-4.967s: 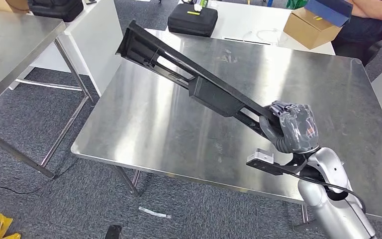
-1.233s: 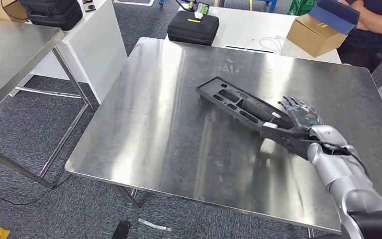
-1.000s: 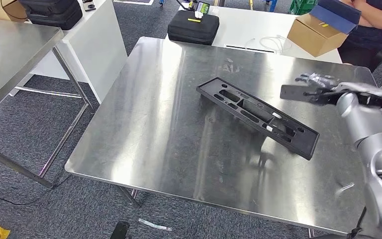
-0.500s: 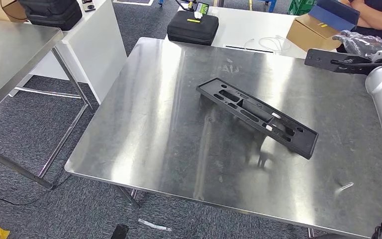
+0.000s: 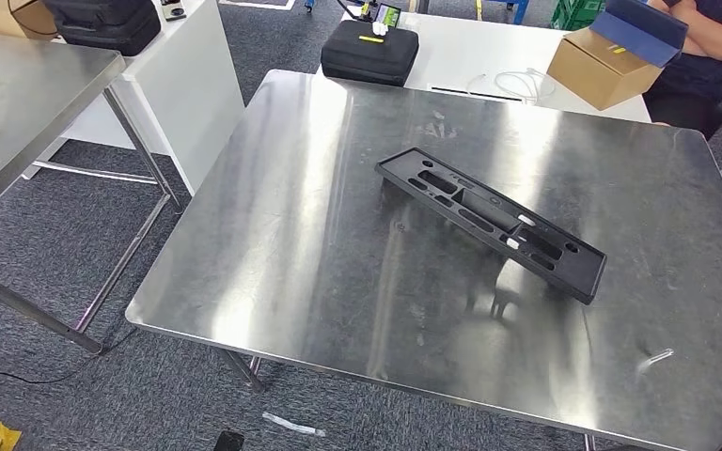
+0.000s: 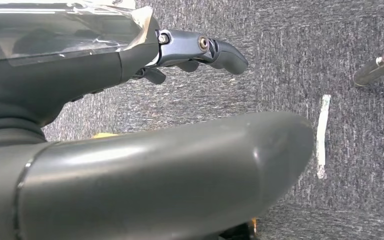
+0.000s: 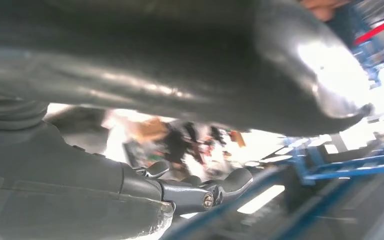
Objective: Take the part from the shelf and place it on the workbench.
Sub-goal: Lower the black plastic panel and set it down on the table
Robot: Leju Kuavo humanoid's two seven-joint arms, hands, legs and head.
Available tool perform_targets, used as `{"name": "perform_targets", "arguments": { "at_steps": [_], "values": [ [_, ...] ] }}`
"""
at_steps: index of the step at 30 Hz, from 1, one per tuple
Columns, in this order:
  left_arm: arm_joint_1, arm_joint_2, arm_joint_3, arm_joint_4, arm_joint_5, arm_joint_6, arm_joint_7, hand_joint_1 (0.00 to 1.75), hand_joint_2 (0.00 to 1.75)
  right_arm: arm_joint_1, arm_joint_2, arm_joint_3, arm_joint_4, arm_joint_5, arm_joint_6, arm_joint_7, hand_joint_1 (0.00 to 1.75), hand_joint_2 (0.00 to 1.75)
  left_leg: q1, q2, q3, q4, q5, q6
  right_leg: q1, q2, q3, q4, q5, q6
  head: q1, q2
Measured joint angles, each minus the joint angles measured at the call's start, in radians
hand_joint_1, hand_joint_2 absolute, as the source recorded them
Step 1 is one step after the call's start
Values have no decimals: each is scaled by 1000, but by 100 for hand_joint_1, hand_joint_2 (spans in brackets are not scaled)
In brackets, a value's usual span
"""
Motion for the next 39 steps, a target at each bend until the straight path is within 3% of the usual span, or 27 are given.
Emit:
{"name": "perform_targets", "arguments": {
  "at_steps": [4,9,13,15,17,19,21,22,24,25,26,27,28,30,32,34,35,36,37,39],
  "values": [
    [5,2,0,0,12,-3,-21,0,0,119,-38,-116,-48,-107,4,-109,0,0,-1,4,3,0,-3,0,0,5,0,0,0,0,-1,0],
    [6,6,6,1,45,-10,-33,0,0,233,-42,-215,-148,-185,17,-203,0,0,-1,5,3,0,-4,1,0,5,1,0,0,0,0,0],
    [6,13,19,2,69,-16,-44,0,0,280,-13,-242,-241,-231,28,-251,0,0,-6,7,5,2,-10,14,-7,7,5,-4,1,6,-1,0],
    [5,15,23,3,73,-16,-47,0,0,303,5,-239,-296,-238,31,-256,0,0,1,9,16,-16,2,20,-8,7,2,3,-6,9,-1,0],
    [2,16,24,3,73,-16,-47,0,0,318,24,-234,-337,-240,36,-257,0,0,8,11,26,-36,15,26,-9,7,-26,64,-42,6,2,0],
    [0,16,25,3,73,-16,-45,0,0,331,45,-227,-366,-240,40,-257,0,0,10,11,27,-40,18,28,-13,7,-81,187,-95,6,5,0],
    [0,16,25,3,73,-16,-43,0,0,349,62,-219,-388,-240,43,-257,0,0,14,11,25,-39,19,24,-23,7,-114,262,-112,21,5,0],
    [0,16,25,3,73,-15,-42,0,0,355,67,-215,-397,-240,45,-257,0,0,18,11,23,-38,20,19,-30,6,-105,246,-98,35,5,0],
    [-1,17,25,3,72,-15,-41,0,0,360,76,-208,-414,-239,49,-257,0,0,27,10,17,-30,20,1,-49,4,-42,122,-50,69,6,0],
    [-2,19,25,3,71,-14,-41,0,0,359,82,-204,-423,-238,52,-257,0,0,31,9,11,-23,19,-10,-52,8,-11,69,-28,81,8,0],
    [-3,20,25,3,70,-12,-40,0,0,361,88,-199,-432,-237,55,-257,0,0,32,8,6,-15,17,-21,-52,12,9,33,-17,84,9,0],
    [-4,21,25,4,69,-11,-39,0,0,364,94,-194,-441,-236,58,-257,0,0,30,7,1,-7,16,-30,-51,17,15,23,-15,77,9,0],
    [-6,22,25,4,69,-10,-38,0,0,368,100,-188,-449,-236,60,-257,0,0,30,5,-3,-2,17,-36,-45,22,10,35,-15,66,9,0],
    [-7,23,25,4,68,-9,-36,0,0,374,108,-180,-465,-235,63,-257,0,0,32,6,-14,10,12,-44,-50,21,-5,42,-16,41,3,0],
    [-7,24,25,5,68,-10,-34,0,0,376,114,-174,-478,-235,65,-257,0,0,35,15,-40,67,-40,-48,-50,19,-19,45,-7,20,-3,0],
    [-7,25,25,5,68,-10,-34,0,0,377,119,-166,-489,-235,66,-257,0,0,34,20,-83,191,-124,-47,-38,16,-31,45,4,2,-5,0],
    [-7,25,25,5,68,-10,-34,0,0,377,122,-163,-491,-235,67,-257,0,0,34,21,-100,250,-154,-45,-31,15,-38,45,9,-5,-6,0],
    [-7,25,25,5,69,-10,-34,0,0,378,125,-160,-493,-235,68,-257,0,0,32,21,-104,281,-166,-40,-23,14,-44,45,13,-11,-6,0],
    [-7,25,25,5,69,-10,-34,0,0,378,127,-157,-494,-235,68,-257,0,0,29,20,-90,278,-161,-32,-16,14,-50,45,17,-15,-6,0],
    [-7,25,25,5,69,-10,-34,0,0,379,129,-154,-499,-235,68,-257,0,0,16,19,-11,175,-124,-4,-5,14,-59,45,26,-21,-6,0]
  ]
}}
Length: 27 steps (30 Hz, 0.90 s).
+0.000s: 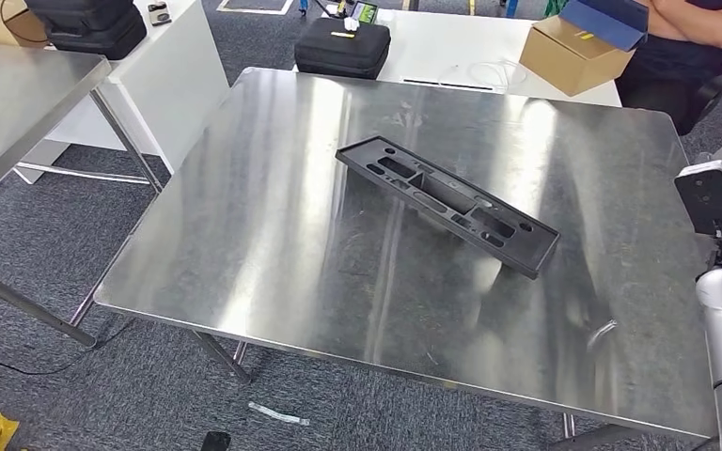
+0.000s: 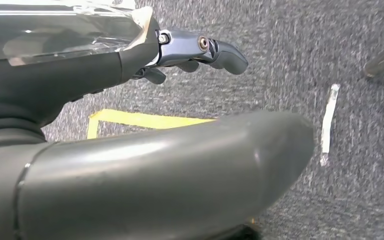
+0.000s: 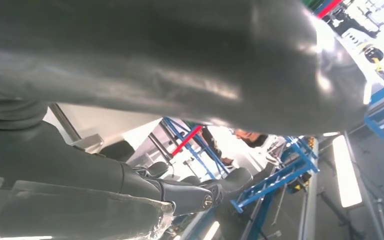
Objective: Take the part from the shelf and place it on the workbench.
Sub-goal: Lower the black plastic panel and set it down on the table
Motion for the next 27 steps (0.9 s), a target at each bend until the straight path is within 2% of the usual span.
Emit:
{"name": "perform_targets", "arguments": {
  "at_steps": [2,3,5,7,8,10,11,12,13,14,16,17,18,19,21,22,23,25,26,27],
  "values": [
    [-2,4,0,0,0,0,0,0,0,0,1,2,-3,0,0,0,0,0,-18,2,80,-114,25,29,5,-1,-3,-2,9,2,2,0],
    [-2,6,0,0,0,0,0,0,0,1,3,3,-3,0,0,0,0,0,-26,3,100,-144,31,37,3,-2,-2,-3,13,6,3,0],
    [-3,7,0,0,1,0,0,0,0,2,4,6,-4,0,0,0,0,0,-35,4,104,-166,45,40,-1,-5,-2,-9,23,20,3,0],
    [-3,7,0,0,3,0,0,0,0,3,3,10,-4,0,0,0,0,0,-32,5,107,-195,68,40,-2,-7,-11,-4,18,28,3,0],
    [-3,7,1,0,3,0,0,0,0,2,2,11,-4,-1,-1,0,0,0,-28,6,106,-209,82,40,0,-7,-22,18,-3,27,5,0],
    [-3,4,1,0,4,0,-1,0,0,2,2,12,-4,-5,-3,-2,0,0,-24,7,92,-220,104,39,-2,-7,-58,120,-73,23,8,0],
    [-3,1,0,0,5,1,-2,0,0,4,3,13,-4,-8,-4,-4,0,0,-23,8,81,-220,112,38,-6,-7,-74,181,-104,25,9,0],
    [-3,-1,0,0,7,1,-2,0,0,6,3,13,-4,-12,-4,-6,0,0,-21,8,70,-219,119,34,-10,-7,-81,223,-120,32,8,0],
    [-2,-2,0,0,8,2,-3,0,0,7,3,13,-3,-16,-4,-8,0,0,-18,8,59,-218,127,30,-16,-7,-72,233,-119,44,8,0],
    [-2,-2,0,0,10,2,-3,0,0,8,3,13,-3,-20,-4,-11,0,0,-14,8,48,-216,133,24,-21,-8,-45,206,-105,59,8,0],
    [-3,-1,0,0,10,3,-6,0,0,7,3,14,-1,-28,-5,-18,0,0,-6,8,25,-202,143,11,-34,-9,45,77,-75,92,10,0],
    [-3,-1,0,0,11,3,-8,0,0,7,4,14,0,-32,-7,-21,0,0,-5,8,14,-192,146,4,-34,-6,80,23,-68,97,11,0],
    [-3,-1,0,0,11,4,-10,0,0,7,5,16,1,-36,-9,-24,0,0,-6,7,5,-183,149,-3,-33,-4,100,-10,-69,96,13,0],
    [-3,-1,0,0,11,4,-13,0,0,9,7,17,2,-39,-12,-25,0,0,-8,5,-2,-177,153,-9,-30,-1,103,-19,-74,88,13,0],
    [-1,-1,0,1,12,4,-16,0,0,15,10,19,3,-44,-19,-26,0,0,-8,2,-12,-170,161,-18,-31,0,88,-11,-66,67,11,0],
    [0,-1,0,1,12,4,-17,0,0,17,12,20,3,-46,-22,-26,0,0,-6,2,-20,-160,149,-22,-33,-1,80,-8,-60,55,9,0],
    [0,0,0,1,12,4,-18,0,0,18,13,20,3,-48,-26,-26,0,0,-3,3,-33,-133,121,-27,-34,-3,71,-7,-53,42,9,0],
    [0,0,0,2,12,4,-18,0,0,18,15,21,2,-50,-31,-25,0,0,0,4,-70,-23,31,-35,-31,-5,52,-7,-36,19,7,0],
    [0,0,0,2,12,4,-18,0,0,19,16,21,2,-50,-33,-25,0,0,1,4,-88,43,-9,-37,-28,-6,42,-7,-28,11,7,0],
    [0,-1,0,2,12,4,-19,0,0,20,18,22,2,-50,-34,-25,0,0,2,4,-98,95,-31,-37,-24,-6,32,-7,-20,6,6,0]
  ]
}}
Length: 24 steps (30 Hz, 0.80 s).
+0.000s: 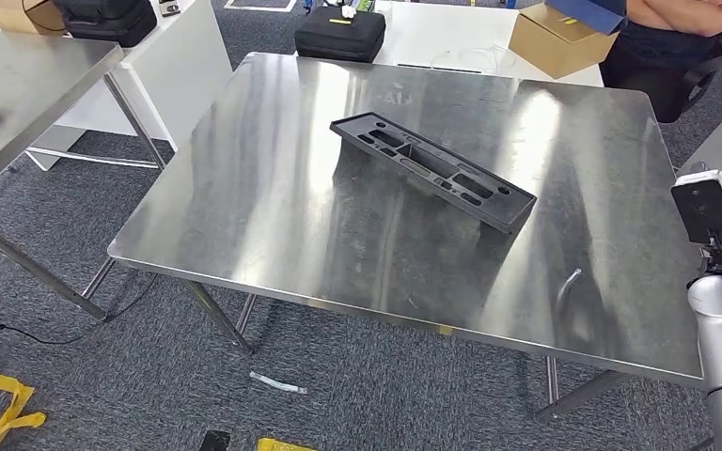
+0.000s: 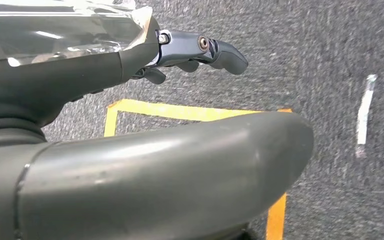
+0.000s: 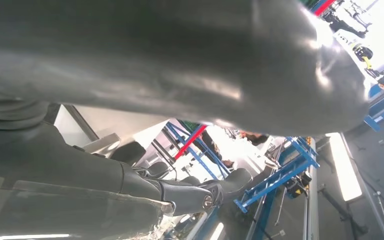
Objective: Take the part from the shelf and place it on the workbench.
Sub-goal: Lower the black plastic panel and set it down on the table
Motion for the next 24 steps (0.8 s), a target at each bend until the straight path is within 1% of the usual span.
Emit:
{"name": "perform_targets", "arguments": {
  "at_steps": [1,2,3,4,5,6,7,8,9,10,11,12,13,14,15,16,17,18,19,20,21,22,23,24],
  "values": [
    [0,0,0,0,0,0,-1,0,0,1,2,0,0,0,-1,0,0,0,0,0,2,26,-5,2,3,0,-10,0,8,-2,0,0],
    [0,0,0,0,0,0,-2,0,0,1,2,1,0,0,-1,0,0,0,0,0,22,18,7,6,7,0,-20,0,16,-2,0,0],
    [-1,-1,0,0,1,0,-3,0,0,1,2,1,0,0,-2,1,0,0,0,0,62,-25,27,12,10,0,-29,0,24,-1,0,0],
    [-2,-1,0,0,4,-1,-5,0,0,1,2,1,-1,0,-3,1,0,0,-1,-1,114,-90,44,20,11,1,-36,0,31,1,0,0],
    [-3,-1,0,0,6,-1,-7,0,0,0,1,1,-1,0,-4,2,0,0,-3,-2,168,-162,52,28,14,1,-42,1,39,4,0,0],
    [-4,-1,0,0,9,-1,-9,0,0,-1,0,0,-2,0,-5,2,0,0,-7,-3,207,-217,54,33,15,1,-46,0,46,10,1,0],
    [-5,0,0,0,11,-1,-12,0,0,-2,0,0,-3,0,-7,3,0,0,-12,-4,228,-249,52,36,14,0,-47,-2,53,18,1,0],
    [-6,0,0,0,12,-2,-13,0,0,-1,0,1,-3,0,-8,4,0,0,-18,-4,232,-263,53,38,13,-1,-49,-5,61,26,1,0],
    [-5,0,0,0,12,-2,-14,0,0,1,0,1,-3,0,-8,4,0,0,-20,-4,226,-269,63,43,11,-2,-51,-8,68,34,0,0],
    [-5,-1,0,0,13,-2,-15,0,0,4,0,1,-3,0,-8,4,0,0,-22,-3,222,-277,76,49,9,-3,-57,-6,67,38,-1,0],
    [-4,-1,0,0,14,-3,-15,0,0,7,0,2,-2,0,-9,5,0,0,-22,-1,214,-285,91,56,9,-3,-68,6,51,38,0,0],
    [-4,-1,0,0,14,-3,-15,0,0,9,-1,2,-2,0,-9,5,0,0,-20,0,204,-293,108,63,10,-3,-82,36,19,34,2,0],
    [-4,-2,0,0,14,-3,-15,0,0,11,-1,2,-2,-1,-9,5,0,0,-21,1,192,-295,120,66,9,-2,-99,83,-23,28,4,0],
    [-4,-2,0,0,14,-3,-15,0,0,11,-1,2,-2,-1,-9,5,0,0,-21,2,177,-295,132,70,10,-2,-113,144,-65,24,6,0],
    [-4,-3,0,0,14,-4,-15,0,0,13,-1,2,-2,-1,-9,5,0,0,-22,3,162,-294,143,70,10,-1,-122,201,-91,26,6,0],
    [-4,-4,0,0,14,-4,-15,0,0,15,-1,2,-2,-2,-10,5,0,0,-22,4,148,-294,154,70,10,-1,-121,241,-99,32,6,0],
    [-4,-4,0,0,14,-4,-15,0,0,16,-1,2,-2,-2,-10,5,0,0,-22,5,131,-293,166,68,8,-2,-105,250,-89,43,6,0],
    [-3,-5,0,0,14,-5,-15,0,0,16,-1,2,-2,-2,-11,5,0,0,-21,5,115,-291,177,65,7,-2,-73,224,-68,56,6,0],
    [-4,-5,0,0,13,-7,-15,0,0,17,-1,2,-2,-2,-12,5,0,0,-20,5,101,-286,187,61,5,-2,-26,170,-52,65,6,0],
    [-4,-5,0,0,13,-8,-15,0,0,16,-1,1,-2,-3,-13,5,0,0,-21,5,86,-281,196,56,6,-2,29,98,-49,69,6,0],
    [-4,-5,0,0,13,-9,-15,0,0,17,-2,1,-3,-3,-14,5,0,0,-22,5,76,-275,204,51,9,-2,71,39,-56,64,5,0],
    [-4,-5,0,0,12,-10,-16,0,0,19,-3,0,-4,-3,-15,5,0,0,-24,4,70,-271,211,46,13,-2,96,-2,-68,57,4,0],
    [-4,-5,0,0,12,-10,-16,0,0,21,-3,-1,-5,-4,-17,5,0,0,-25,4,67,-270,220,41,19,-1,105,-21,-76,47,3,0],
    [-3,-5,0,0,11,-10,-16,0,0,24,-4,-1,-5,-4,-17,6,0,0,-25,3,66,-270,228,37,18,-1,98,-22,-74,37,1,0]
  ]
}}
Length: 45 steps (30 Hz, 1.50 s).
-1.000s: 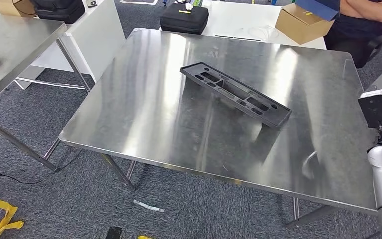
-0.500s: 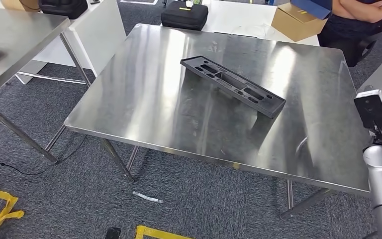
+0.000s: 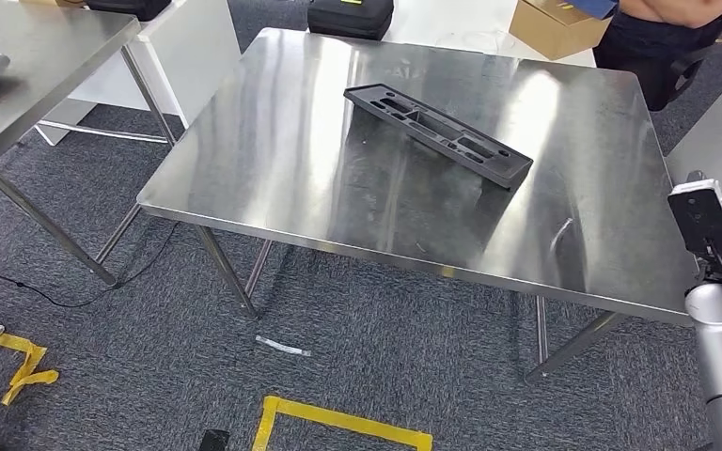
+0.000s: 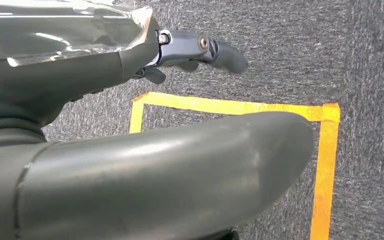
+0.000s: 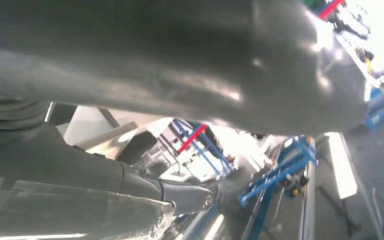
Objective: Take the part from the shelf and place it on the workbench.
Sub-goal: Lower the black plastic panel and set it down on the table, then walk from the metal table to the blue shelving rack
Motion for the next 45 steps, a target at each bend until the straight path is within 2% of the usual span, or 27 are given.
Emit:
{"name": "perform_targets", "arguments": {
  "at_steps": [2,3,5,6,7,9,11,13,14,16,18,20,22,23,24,25,27,29,30,31,33,35,37,38,40,43,45],
  "values": [
    [1,0,0,0,0,0,0,0,0,1,1,0,0,-1,0,0,0,0,4,-2,-11,15,-20,-11,-7,-2,-12,1,16,-21,-1,0],
    [1,0,0,0,0,-1,0,0,0,1,1,0,0,-1,0,0,0,0,7,-3,-21,44,-58,-18,-11,-3,-21,0,27,-33,-2,0],
    [1,0,0,0,-1,-2,-1,0,0,1,-1,-1,0,-1,0,0,0,0,15,-3,-49,155,-164,-32,-10,-4,-43,1,50,-48,-5,0],
    [1,0,0,0,-1,-3,-2,0,0,1,-3,-1,0,-3,0,0,0,0,19,-3,-60,220,-201,-37,-9,-4,-57,1,61,-50,-6,0],
    [1,0,0,0,-1,-4,-3,0,0,1,-5,-1,0,-6,-1,0,0,0,23,-3,-63,269,-216,-41,-8,-4,-70,2,71,-50,-6,0],
    [0,0,0,0,-1,-6,-5,0,0,4,-8,-2,0,-13,-1,0,0,0,30,-3,-26,276,-186,-44,-7,-3,-94,2,90,-44,-6,0],
    [-2,0,-1,0,-1,-8,-6,0,0,7,-14,-4,0,-17,-3,-2,0,0,33,-4,69,163,-151,-39,-8,-3,-111,3,106,-34,-7,0],
    [-5,0,-1,0,-2,-9,-8,0,0,10,-20,-7,0,-19,-6,-3,0,0,31,-8,154,42,-158,-33,-8,-4,-121,3,118,-22,-5,0],
    [-6,0,-1,-1,-2,-9,-8,0,0,10,-22,-8,0,-19,-7,-3,0,0,27,-10,171,10,-167,-30,-9,-5,-124,2,125,-16,-4,0],
    [-7,0,-1,-1,-3,-9,-9,0,0,14,-22,-9,0,-20,-9,-4,0,0,18,-11,170,-5,-163,-20,-13,-7,-129,-3,141,-1,-2,0],
    [-7,1,-1,0,-3,-9,-10,0,0,27,-23,-9,0,-23,-10,-4,0,0,14,-8,157,-16,-141,1,-17,-7,-143,2,140,9,-2,0],
    [-7,1,-1,0,-2,-9,-10,0,0,39,-24,-10,0,-27,-11,-4,0,0,13,-3,135,-26,-113,21,-16,-7,-172,64,78,-2,1,0],
    [-8,1,-1,-1,-2,-11,-10,0,0,47,-25,-12,0,-32,-11,-4,0,0,9,-1,104,-26,-88,30,-11,-5,-206,189,-6,-16,5,0],
    [-7,0,-2,-1,-2,-11,-10,0,0,51,-25,-12,0,-34,-11,-4,0,0,7,0,89,-26,-77,31,-10,-4,-213,245,-28,-15,5,0],
    [-7,0,-2,-1,-2,-12,-10,0,0,57,-25,-13,0,-35,-11,-4,0,0,6,0,73,-25,-64,31,-9,-3,-209,277,-29,-8,6,0],
    [-7,0,-2,-1,-2,-12,-10,0,0,61,-25,-13,0,-35,-11,-4,0,0,6,1,57,-24,-52,30,-8,-3,-188,276,-13,2,6,0],
    [-7,0,-2,-1,-2,-12,-10,0,0,65,-27,-14,-3,-35,-12,-4,0,0,6,1,27,-22,-28,25,-9,-3,-100,174,23,17,6,0],
    [-7,-1,-3,-1,-1,-12,-11,0,0,65,-29,-16,-10,-35,-12,-4,0,0,3,2,7,-21,-6,15,-1,-3,1,27,15,10,5,0],
    [-7,-1,-4,-1,-1,-12,-11,0,0,65,-30,-18,-14,-35,-12,-4,0,0,2,2,2,-22,5,10,4,-2,26,-18,4,3,4,0],
    [-7,-1,-4,-1,-1,-12,-11,0,0,65,-31,-19,-17,-35,-13,-4,0,0,2,2,0,-25,17,6,9,-1,32,-38,2,-4,2,0],
    [-5,0,-4,-1,-1,-12,-11,0,0,68,-30,-20,-18,-36,-13,-4,0,0,3,0,-7,-31,24,-5,2,0,15,-43,20,-15,2,0],
    [-2,0,-4,-1,-1,-12,-12,0,0,70,-27,-20,-19,-37,-13,-3,0,0,7,-2,-27,15,-40,-19,-9,-1,1,-47,43,-32,-2,0],
    [-2,0,-5,-1,-1,-12,-13,0,0,70,-26,-21,-21,-39,-15,-2,0,0,15,-3,-55,143,-141,-32,-9,-3,-14,-44,58,-42,-6,0],
    [-2,0,-5,-1,0,-12,-13,0,0,71,-26,-23,-21,-42,-17,-2,0,0,21,-3,-65,208,-171,-37,-9,-4,-21,-42,63,-42,-6,0],
    [-1,0,-5,-1,1,-12,-15,0,0,75,-23,-27,-21,-48,-22,-1,0,0,33,-3,-46,254,-173,-46,-11,-5,-36,-33,69,-37,-6,0],
    [-3,-1,-5,-1,5,-12,-19,0,0,92,-21,-37,-25,-61,-34,-1,0,0,46,-6,71,102,-127,-56,-15,-6,-57,-12,72,-30,-7,0],
    [-4,-2,-5,-1,9,-10,-21,0,0,109,-18,-52,-30,-71,-50,-1,0,0,44,-15,107,38,-125,-54,-13,-7,-72,-3,78,-17,-6,0]
  ]
}}
